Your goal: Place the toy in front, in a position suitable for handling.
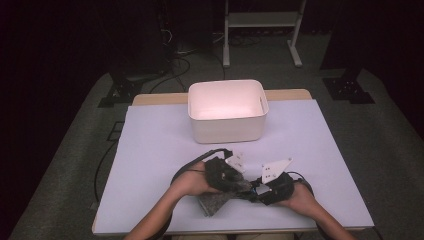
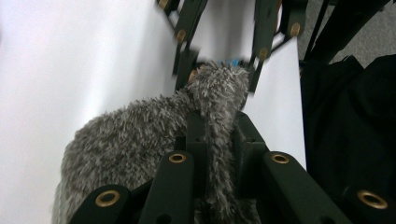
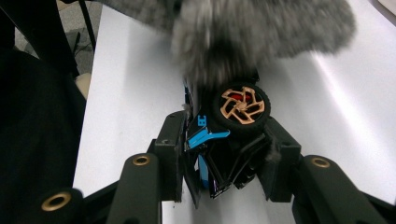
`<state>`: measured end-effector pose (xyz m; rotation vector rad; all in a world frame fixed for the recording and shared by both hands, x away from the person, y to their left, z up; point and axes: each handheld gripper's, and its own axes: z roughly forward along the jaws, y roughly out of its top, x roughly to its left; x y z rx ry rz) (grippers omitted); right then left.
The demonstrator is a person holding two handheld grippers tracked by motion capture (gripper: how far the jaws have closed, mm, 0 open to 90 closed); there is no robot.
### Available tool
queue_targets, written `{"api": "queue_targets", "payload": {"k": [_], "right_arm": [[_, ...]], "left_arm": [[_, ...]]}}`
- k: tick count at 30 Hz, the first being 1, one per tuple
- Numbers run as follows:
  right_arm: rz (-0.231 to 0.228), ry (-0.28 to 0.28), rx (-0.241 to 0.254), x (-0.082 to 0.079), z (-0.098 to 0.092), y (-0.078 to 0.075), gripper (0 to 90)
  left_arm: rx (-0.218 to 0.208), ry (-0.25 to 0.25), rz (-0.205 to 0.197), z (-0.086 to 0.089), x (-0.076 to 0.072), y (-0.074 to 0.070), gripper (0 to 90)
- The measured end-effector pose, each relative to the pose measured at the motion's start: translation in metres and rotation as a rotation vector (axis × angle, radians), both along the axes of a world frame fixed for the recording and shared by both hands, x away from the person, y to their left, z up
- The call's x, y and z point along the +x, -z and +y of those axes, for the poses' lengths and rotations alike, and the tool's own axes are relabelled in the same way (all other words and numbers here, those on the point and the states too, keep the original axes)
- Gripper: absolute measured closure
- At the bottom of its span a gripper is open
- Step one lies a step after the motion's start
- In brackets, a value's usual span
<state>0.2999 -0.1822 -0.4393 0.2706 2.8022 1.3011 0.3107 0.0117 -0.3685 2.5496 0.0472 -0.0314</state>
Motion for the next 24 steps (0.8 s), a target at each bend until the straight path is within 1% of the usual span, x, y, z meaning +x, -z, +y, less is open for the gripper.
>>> {"api": "queue_targets", "payload": {"k": [2, 3, 5, 7, 9, 11, 12, 13, 14, 15, 17, 20, 21, 24], "right_arm": [[-0.001, 0.001, 0.0, -0.001, 0.0, 0.0, 56.5], [0.001, 0.003, 0.0, 0.0, 0.0, 0.0, 56.5], [0.007, 0.004, 0.007, 0.0, -0.001, 0.001, 56.5], [0.008, 0.005, 0.012, 0.001, -0.001, 0.001, 56.6], [0.006, 0.002, 0.011, 0.0, -0.001, 0.001, 56.6], [0.003, 0.0, 0.011, 0.0, -0.001, 0.001, 56.6], [0.007, 0.001, 0.013, 0.001, -0.001, 0.001, 56.6], [0.008, 0.0, 0.014, 0.001, -0.001, 0.002, 56.6], [0.014, -0.001, 0.014, 0.002, -0.001, 0.002, 56.6], [0.015, -0.001, 0.014, 0.002, -0.001, 0.002, 56.6], [0.012, 0.0, 0.01, 0.001, 0.0, 0.001, 56.6], [0.01, 0.001, 0.008, 0.001, 0.0, 0.001, 56.6], [0.009, 0.0, 0.007, 0.001, 0.0, 0.001, 56.6], [0.013, 0.001, 0.01, 0.001, 0.001, 0.001, 56.5]], "left_arm": [[0.002, 0.017, 0.002, -0.012, -0.001, 0.001, 79.9], [-0.004, 0.022, 0.013, -0.017, -0.001, 0.001, 79.8], [-0.004, 0.025, 0.021, -0.022, 0.0, 0.002, 79.5], [-0.009, 0.026, 0.026, -0.019, 0.001, 0.002, 79.6], [-0.006, 0.021, 0.022, -0.013, 0.001, 0.001, 79.9], [0.011, 0.005, 0.004, -0.005, 0.001, 0.001, 79.9], [0.013, -0.005, 0.002, -0.001, 0.003, 0.001, 80.0], [0.013, -0.005, 0.002, -0.001, 0.003, 0.001, 79.9], [0.014, -0.022, 0.002, 0.005, 0.005, 0.0, 80.0], [0.009, -0.023, 0.006, 0.006, 0.005, 0.001, 79.9], [0.004, -0.016, 0.008, 0.003, 0.005, 0.001, 79.9], [-0.033, 0.012, 0.017, -0.007, 0.003, 0.001, 79.8], [-0.04, 0.015, 0.02, -0.011, 0.003, 0.002, 79.7], [-0.049, 0.021, 0.027, -0.018, 0.002, 0.004, 79.3]]}}
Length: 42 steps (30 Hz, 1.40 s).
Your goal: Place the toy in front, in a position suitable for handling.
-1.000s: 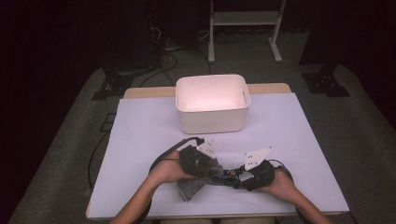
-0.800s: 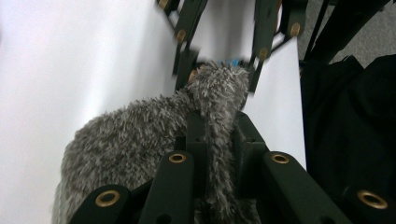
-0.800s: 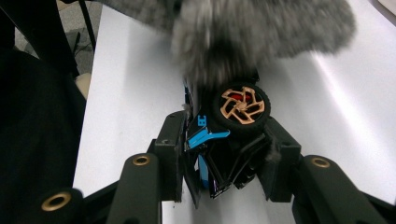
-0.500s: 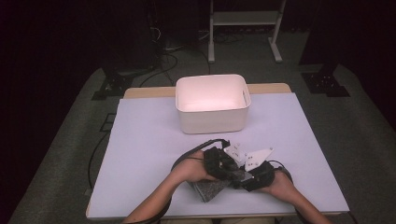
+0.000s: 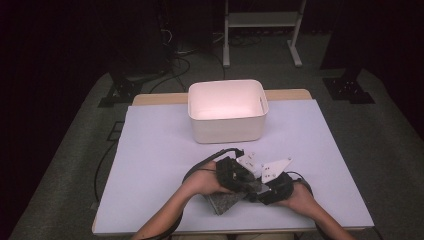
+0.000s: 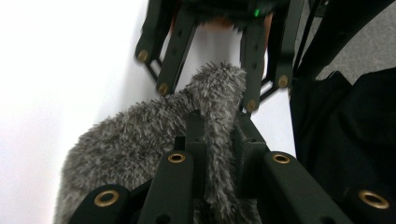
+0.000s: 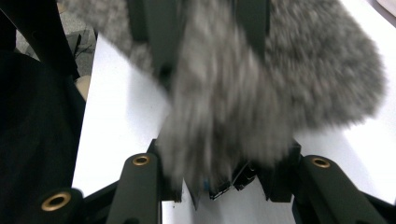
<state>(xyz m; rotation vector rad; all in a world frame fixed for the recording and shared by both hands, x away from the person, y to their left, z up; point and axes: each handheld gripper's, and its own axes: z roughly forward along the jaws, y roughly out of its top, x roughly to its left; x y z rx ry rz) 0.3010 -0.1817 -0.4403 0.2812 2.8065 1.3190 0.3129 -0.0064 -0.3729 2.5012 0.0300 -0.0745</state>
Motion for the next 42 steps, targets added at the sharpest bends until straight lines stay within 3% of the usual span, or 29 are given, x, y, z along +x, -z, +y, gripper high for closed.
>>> {"api": "queue_targets", "payload": {"k": [2, 7, 9, 11, 13, 14, 16, 18, 26, 32, 42], "right_arm": [[0.003, 0.001, 0.003, 0.0, 0.0, 0.0, 56.6], [0.008, 0.002, 0.003, 0.001, 0.0, 0.001, 56.6], [-0.001, -0.001, 0.0, 0.001, 0.0, 0.0, 56.6], [-0.008, -0.004, -0.005, 0.001, 0.0, 0.0, 56.6], [-0.006, -0.006, -0.004, 0.001, 0.0, 0.0, 56.6], [-0.004, -0.006, -0.003, 0.001, 0.0, 0.0, 56.6], [-0.004, -0.007, -0.003, 0.001, 0.0, 0.0, 56.6], [-0.001, -0.005, 0.001, 0.002, 0.0, 0.001, 56.6], [-0.002, -0.006, -0.005, 0.002, 0.0, 0.0, 56.6], [0.001, -0.006, -0.005, 0.002, 0.0, 0.0, 56.6], [-0.002, -0.005, -0.01, 0.002, 0.001, 0.0, 56.5]], "left_arm": [[-0.005, -0.003, 0.011, 0.002, 0.002, 0.0, 79.3], [0.021, -0.029, -0.024, 0.017, 0.004, -0.001, 79.4], [0.018, -0.038, -0.02, 0.022, 0.004, -0.001, 79.4], [0.035, -0.07, -0.029, 0.04, 0.005, -0.002, 79.4], [0.036, -0.084, -0.028, 0.048, 0.006, -0.002, 79.3], [0.012, -0.112, -0.017, 0.063, 0.006, -0.002, 79.3], [0.017, -0.128, -0.022, 0.069, 0.007, -0.003, 79.3], [0.006, -0.167, -0.018, 0.087, 0.007, -0.003, 79.3], [0.006, -0.217, -0.024, 0.109, 0.007, -0.005, 79.3], [-0.021, -0.2, -0.007, 0.104, 0.005, -0.002, 79.2], [-0.007, -0.076, -0.015, 0.047, 0.005, -0.001, 79.2]]}}
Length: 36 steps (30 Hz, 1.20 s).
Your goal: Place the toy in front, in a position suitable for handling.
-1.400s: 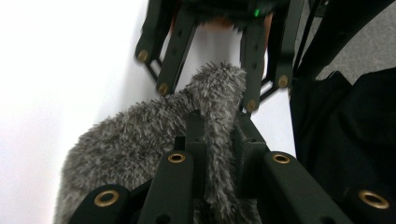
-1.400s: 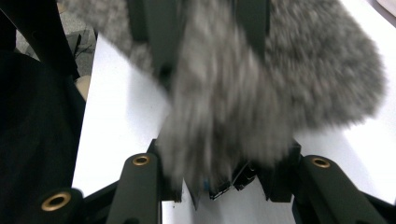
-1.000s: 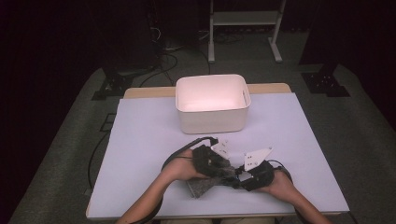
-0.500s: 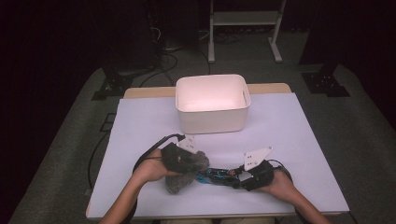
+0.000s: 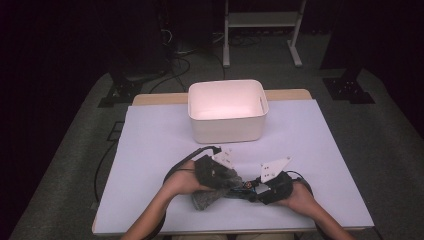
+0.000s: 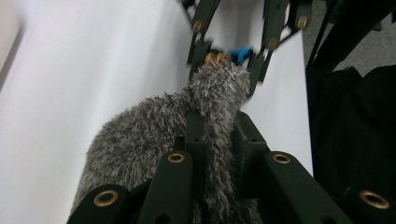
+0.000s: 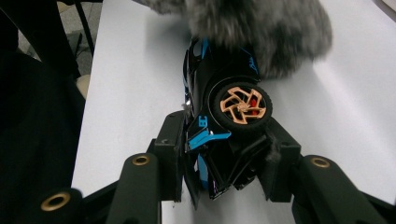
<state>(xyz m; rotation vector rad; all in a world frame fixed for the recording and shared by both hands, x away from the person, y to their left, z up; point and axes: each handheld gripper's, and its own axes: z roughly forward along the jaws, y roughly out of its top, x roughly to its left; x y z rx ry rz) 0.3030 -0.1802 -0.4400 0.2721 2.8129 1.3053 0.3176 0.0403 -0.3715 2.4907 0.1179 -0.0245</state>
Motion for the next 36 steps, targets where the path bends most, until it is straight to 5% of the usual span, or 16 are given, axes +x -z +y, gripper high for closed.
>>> {"api": "queue_targets", "payload": {"k": [6, 10, 23, 28, 36], "right_arm": [[0.002, -0.002, 0.0, 0.001, 0.0, 0.0, 56.6], [-0.004, -0.005, -0.004, 0.0, 0.0, 0.0, 56.6], [-0.011, -0.013, -0.02, 0.004, 0.003, -0.002, 56.2], [-0.007, -0.012, -0.022, 0.006, 0.005, -0.002, 56.0], [-0.019, -0.008, -0.024, 0.006, 0.01, -0.003, 56.1]], "left_arm": [[0.013, -0.003, 0.007, 0.001, 0.003, 0.001, 79.2], [-0.018, -0.039, 0.029, 0.021, 0.004, 0.002, 79.2], [0.003, -0.115, 0.024, 0.058, 0.01, -0.004, 79.0], [-0.004, -0.084, 0.033, 0.048, 0.008, -0.004, 79.0], [0.021, 0.0, 0.025, 0.002, 0.009, 0.0, 79.0]]}}
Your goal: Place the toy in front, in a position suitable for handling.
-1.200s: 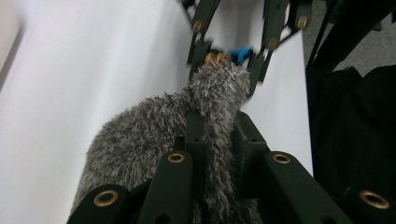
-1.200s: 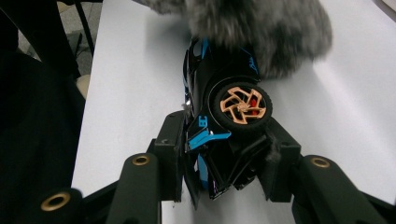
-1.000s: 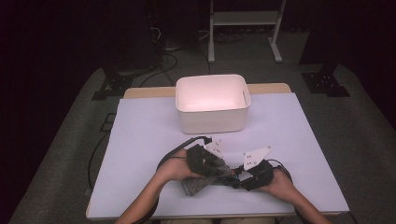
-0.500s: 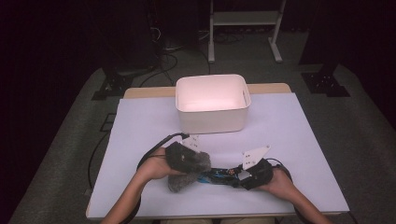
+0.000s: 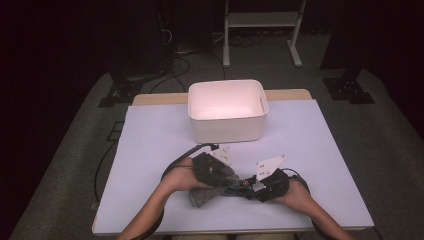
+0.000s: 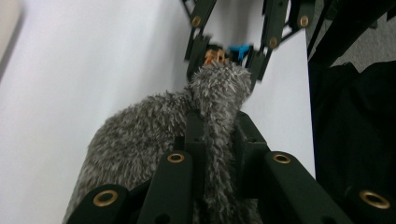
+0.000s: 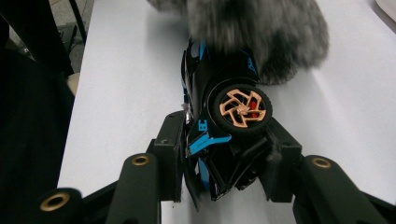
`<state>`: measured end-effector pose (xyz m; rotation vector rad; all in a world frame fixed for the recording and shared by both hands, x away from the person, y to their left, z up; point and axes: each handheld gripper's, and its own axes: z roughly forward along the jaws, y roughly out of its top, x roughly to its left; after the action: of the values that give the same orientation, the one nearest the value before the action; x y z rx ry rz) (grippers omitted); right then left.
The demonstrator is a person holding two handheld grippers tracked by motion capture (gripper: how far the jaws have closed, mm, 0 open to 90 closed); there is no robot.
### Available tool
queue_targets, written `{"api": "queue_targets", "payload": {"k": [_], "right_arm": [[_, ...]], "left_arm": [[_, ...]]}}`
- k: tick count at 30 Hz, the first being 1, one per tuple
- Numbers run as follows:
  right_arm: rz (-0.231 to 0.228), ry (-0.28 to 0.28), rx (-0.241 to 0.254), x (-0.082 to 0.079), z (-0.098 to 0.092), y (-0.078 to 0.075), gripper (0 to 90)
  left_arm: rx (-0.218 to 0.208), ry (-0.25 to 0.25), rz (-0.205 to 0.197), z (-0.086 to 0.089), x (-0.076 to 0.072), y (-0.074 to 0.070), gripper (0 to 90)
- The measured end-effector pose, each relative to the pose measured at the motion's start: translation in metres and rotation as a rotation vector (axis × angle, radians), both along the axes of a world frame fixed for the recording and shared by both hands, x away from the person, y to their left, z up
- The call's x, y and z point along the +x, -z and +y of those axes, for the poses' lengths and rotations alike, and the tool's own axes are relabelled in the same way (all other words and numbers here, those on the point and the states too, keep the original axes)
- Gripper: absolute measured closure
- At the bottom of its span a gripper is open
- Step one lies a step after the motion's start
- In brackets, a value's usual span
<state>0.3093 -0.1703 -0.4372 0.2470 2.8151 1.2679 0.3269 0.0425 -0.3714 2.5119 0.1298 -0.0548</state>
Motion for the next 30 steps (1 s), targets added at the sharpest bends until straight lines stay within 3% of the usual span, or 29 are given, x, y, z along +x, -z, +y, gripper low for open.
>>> {"api": "queue_targets", "payload": {"k": [1, 6, 9, 14, 16, 21, 25, 28, 30], "right_arm": [[0.0, 0.0, 0.0, 0.0, 0.0, 0.0, 56.1], [0.004, 0.008, 0.007, 0.0, 0.001, 0.0, 56.0], [0.005, 0.009, 0.008, -0.001, 0.0, 0.001, 56.0], [0.011, 0.005, 0.014, 0.0, 0.0, 0.001, 56.2], [0.015, 0.005, 0.011, 0.001, 0.0, 0.001, 56.2], [-0.03, 0.008, -0.006, 0.006, 0.001, -0.003, 56.1], [-0.027, 0.015, -0.003, 0.016, -0.001, -0.007, 55.8], [-0.002, 0.016, -0.005, 0.024, -0.002, -0.004, 55.5], [0.006, 0.022, 0.011, 0.025, -0.004, -0.002, 55.5]], "left_arm": [[0.0, 0.0, 0.0, 0.0, 0.0, 0.0, 79.0], [0.008, 0.059, -0.01, -0.033, -0.001, -0.002, 79.0], [0.015, 0.069, -0.011, -0.042, -0.003, -0.001, 79.0], [0.03, 0.051, -0.028, -0.033, -0.003, -0.003, 79.0], [0.052, 0.014, -0.044, -0.018, -0.001, -0.006, 79.0], [0.039, -0.046, -0.047, 0.005, 0.008, -0.016, 79.0], [0.041, -0.075, -0.055, 0.013, 0.015, -0.02, 79.0], [0.063, -0.099, -0.028, 0.017, 0.024, -0.012, 79.0], [0.048, -0.099, -0.004, 0.019, 0.026, -0.005, 78.9]]}}
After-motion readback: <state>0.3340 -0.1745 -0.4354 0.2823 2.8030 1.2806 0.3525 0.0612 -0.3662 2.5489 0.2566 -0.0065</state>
